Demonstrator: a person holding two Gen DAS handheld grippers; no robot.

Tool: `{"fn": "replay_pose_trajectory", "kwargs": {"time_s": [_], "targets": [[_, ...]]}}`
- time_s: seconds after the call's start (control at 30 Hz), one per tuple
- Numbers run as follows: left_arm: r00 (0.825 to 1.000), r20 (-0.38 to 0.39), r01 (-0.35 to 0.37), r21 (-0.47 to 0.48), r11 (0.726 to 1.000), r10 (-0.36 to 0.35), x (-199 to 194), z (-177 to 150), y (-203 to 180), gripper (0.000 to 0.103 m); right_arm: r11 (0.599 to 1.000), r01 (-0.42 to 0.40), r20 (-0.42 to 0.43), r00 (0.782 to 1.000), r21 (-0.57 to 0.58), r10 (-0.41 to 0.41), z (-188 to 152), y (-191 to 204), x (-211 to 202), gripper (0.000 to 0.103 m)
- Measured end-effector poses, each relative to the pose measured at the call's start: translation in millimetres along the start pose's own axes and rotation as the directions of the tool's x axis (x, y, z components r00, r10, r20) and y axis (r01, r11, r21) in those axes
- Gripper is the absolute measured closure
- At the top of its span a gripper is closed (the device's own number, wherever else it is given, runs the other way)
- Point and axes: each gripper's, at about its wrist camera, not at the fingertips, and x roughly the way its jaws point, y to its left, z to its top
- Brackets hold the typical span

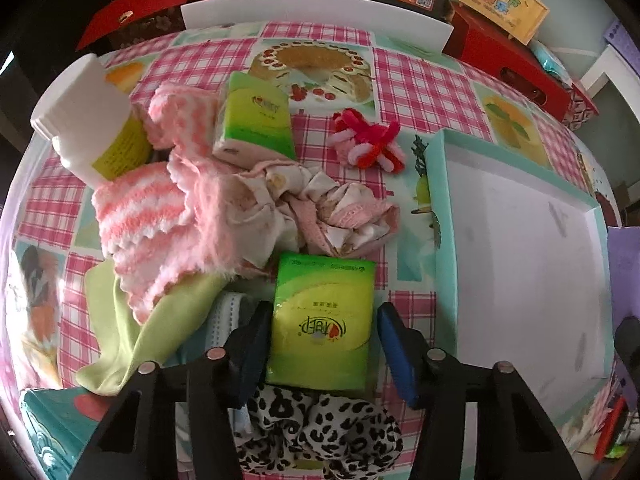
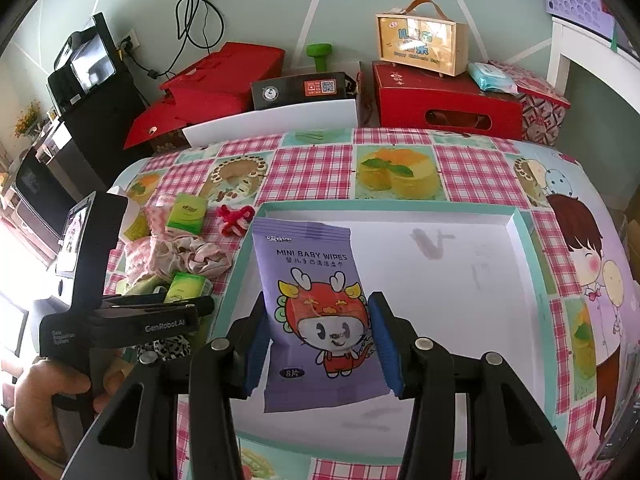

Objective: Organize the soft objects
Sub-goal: 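Carry the wipes pack to the tray while the left tool carries a green tissue pack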

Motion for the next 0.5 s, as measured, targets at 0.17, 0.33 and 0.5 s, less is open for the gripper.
{"fn": "replay_pose_trajectory", "kwargs": {"time_s": [0.17, 0.33, 0.5], "targets": [[1.000, 0.016, 0.019, -0.031, 0.999, -0.018, -5.3, -1.4, 3.3, 0.052, 1.000, 0.000, -0.004, 1.000, 0.003, 0.000, -0.3, -0.5, 0.6, 0.054], [0.997, 0.061, 0.044, -0.051, 0.998, -0.041, -23.6, -1.9, 7.6, 0.052, 1.000, 0.001, 0.002, 1.000, 0.005, -0.001, 0.4, -1.2, -0.7, 0.054], [0.986, 0.151, 0.080, -0.053, 0.995, -0.071, -54.9, -0.3, 6.6, 0.052, 1.000, 0.000, 0.024, 1.000, 0.008, 0.000, 1.8, -1.7, -7.3, 0.054]]}}
